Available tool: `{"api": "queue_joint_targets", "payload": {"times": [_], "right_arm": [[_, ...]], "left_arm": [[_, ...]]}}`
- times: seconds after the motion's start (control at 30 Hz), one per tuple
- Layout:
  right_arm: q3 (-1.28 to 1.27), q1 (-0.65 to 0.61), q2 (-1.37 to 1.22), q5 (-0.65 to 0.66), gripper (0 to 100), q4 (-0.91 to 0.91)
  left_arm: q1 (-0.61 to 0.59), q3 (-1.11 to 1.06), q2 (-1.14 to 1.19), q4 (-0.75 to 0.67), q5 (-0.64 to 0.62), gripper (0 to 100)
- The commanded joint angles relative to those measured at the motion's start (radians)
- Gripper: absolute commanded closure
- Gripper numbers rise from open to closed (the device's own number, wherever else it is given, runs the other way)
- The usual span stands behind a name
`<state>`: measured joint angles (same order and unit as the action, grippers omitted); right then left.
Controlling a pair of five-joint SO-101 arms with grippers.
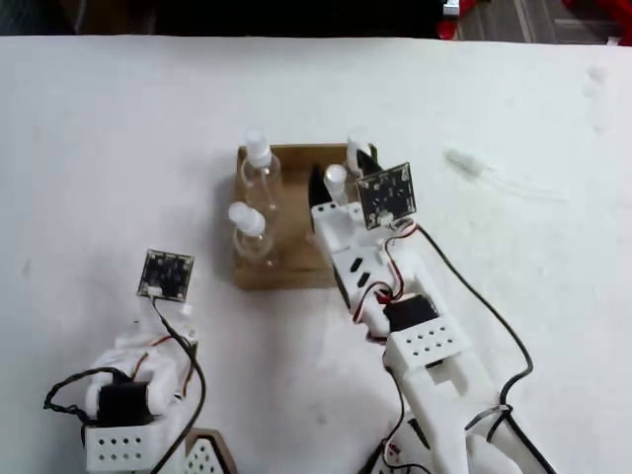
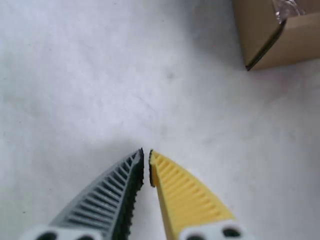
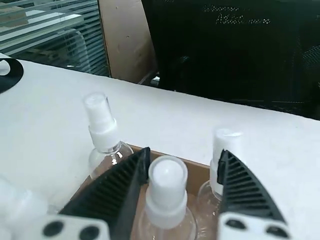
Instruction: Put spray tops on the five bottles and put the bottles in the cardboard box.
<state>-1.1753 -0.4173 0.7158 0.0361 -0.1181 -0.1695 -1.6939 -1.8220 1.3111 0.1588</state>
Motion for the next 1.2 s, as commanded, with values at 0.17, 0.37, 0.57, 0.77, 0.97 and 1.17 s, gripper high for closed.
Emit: {"api": "queue_joint_targets", "payload": {"times": [0.17,0.37,0.57,0.77,0.97,1.17], "right_arm": [[-0.017,0.001,0.030,0.011,84.5,-0.004],[-0.015,0.008,0.030,0.011,95.5,-0.042],[-0.011,0.008,0.030,0.011,98.5,-0.088],[-0.011,0.018,0.028,0.018,98.3,-0.082],[-0.009,0.048,0.018,0.020,98.3,-0.081],[0.098,0.071,-0.084,0.012,98.3,0.048]], "left_arm": [[0.013,0.002,-0.008,-0.023,0.006,97],[0.013,0.002,-0.008,-0.023,0.006,97],[0.013,0.002,-0.008,-0.023,0.006,97],[0.013,0.002,-0.008,-0.023,0.006,97],[0.013,0.002,-0.008,-0.023,0.006,97],[0.013,0.002,-0.008,-0.023,0.006,97]]}}
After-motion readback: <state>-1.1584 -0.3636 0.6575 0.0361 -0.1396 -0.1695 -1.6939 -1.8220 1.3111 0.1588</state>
